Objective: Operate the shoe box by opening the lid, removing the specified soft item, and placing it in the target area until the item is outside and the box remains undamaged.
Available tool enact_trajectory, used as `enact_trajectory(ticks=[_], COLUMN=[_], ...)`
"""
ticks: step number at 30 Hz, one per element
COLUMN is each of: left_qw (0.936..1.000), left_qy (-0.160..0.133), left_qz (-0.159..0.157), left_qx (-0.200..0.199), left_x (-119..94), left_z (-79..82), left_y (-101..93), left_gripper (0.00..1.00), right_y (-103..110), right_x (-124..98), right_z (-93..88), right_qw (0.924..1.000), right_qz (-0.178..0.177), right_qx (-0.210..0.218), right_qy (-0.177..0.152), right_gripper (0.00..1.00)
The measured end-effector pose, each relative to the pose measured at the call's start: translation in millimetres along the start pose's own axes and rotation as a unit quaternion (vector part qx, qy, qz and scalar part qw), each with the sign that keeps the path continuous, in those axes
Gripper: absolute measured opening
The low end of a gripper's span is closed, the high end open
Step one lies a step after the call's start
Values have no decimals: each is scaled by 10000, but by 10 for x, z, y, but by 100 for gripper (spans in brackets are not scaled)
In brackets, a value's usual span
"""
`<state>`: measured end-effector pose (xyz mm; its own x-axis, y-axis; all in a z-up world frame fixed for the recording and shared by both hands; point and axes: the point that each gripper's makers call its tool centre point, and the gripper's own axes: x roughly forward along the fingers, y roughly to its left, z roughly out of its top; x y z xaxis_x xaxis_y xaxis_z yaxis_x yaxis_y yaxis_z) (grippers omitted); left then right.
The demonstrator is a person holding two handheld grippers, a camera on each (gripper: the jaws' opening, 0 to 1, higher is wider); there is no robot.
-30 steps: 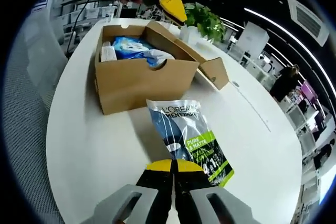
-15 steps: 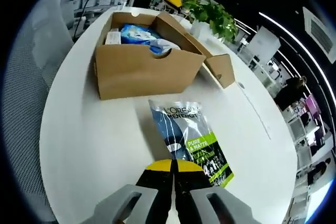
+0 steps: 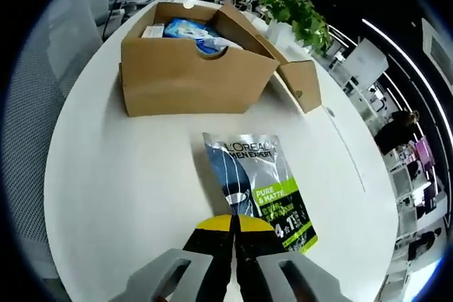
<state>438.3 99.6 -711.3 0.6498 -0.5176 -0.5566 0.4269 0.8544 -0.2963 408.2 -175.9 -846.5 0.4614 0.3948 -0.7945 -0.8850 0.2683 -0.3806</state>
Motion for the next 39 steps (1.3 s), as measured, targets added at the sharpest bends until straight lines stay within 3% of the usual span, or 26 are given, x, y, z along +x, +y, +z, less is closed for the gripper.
enact_trajectory(ticks=[9, 16, 22, 29, 39], left_qw=[9997, 9992, 9987, 9980, 9962], left_qy=[46, 131, 178, 196, 235], left_qz=[232, 369, 480, 603, 830], left_qx=[32, 45, 30, 87, 144], left_x=[-182, -286, -362, -455, -616], left_z=[-56, -132, -202, -240, -345], left_y=[210, 332, 412, 489, 655], left_gripper=[15, 16, 16, 16, 17], right_y=[-62, -30, -32, -87, -179], right_x=[36, 8, -81, -172, -302], right_z=[-18, -55, 52, 156, 417], right_qw=[9999, 9998, 9979, 9967, 9864], right_qz=[22, 49, -51, -163, -265], right_qx=[-97, 187, 630, 744, 1450], right_qy=[95, 104, -140, -290, -723], right_gripper=[0, 0, 4, 6, 12])
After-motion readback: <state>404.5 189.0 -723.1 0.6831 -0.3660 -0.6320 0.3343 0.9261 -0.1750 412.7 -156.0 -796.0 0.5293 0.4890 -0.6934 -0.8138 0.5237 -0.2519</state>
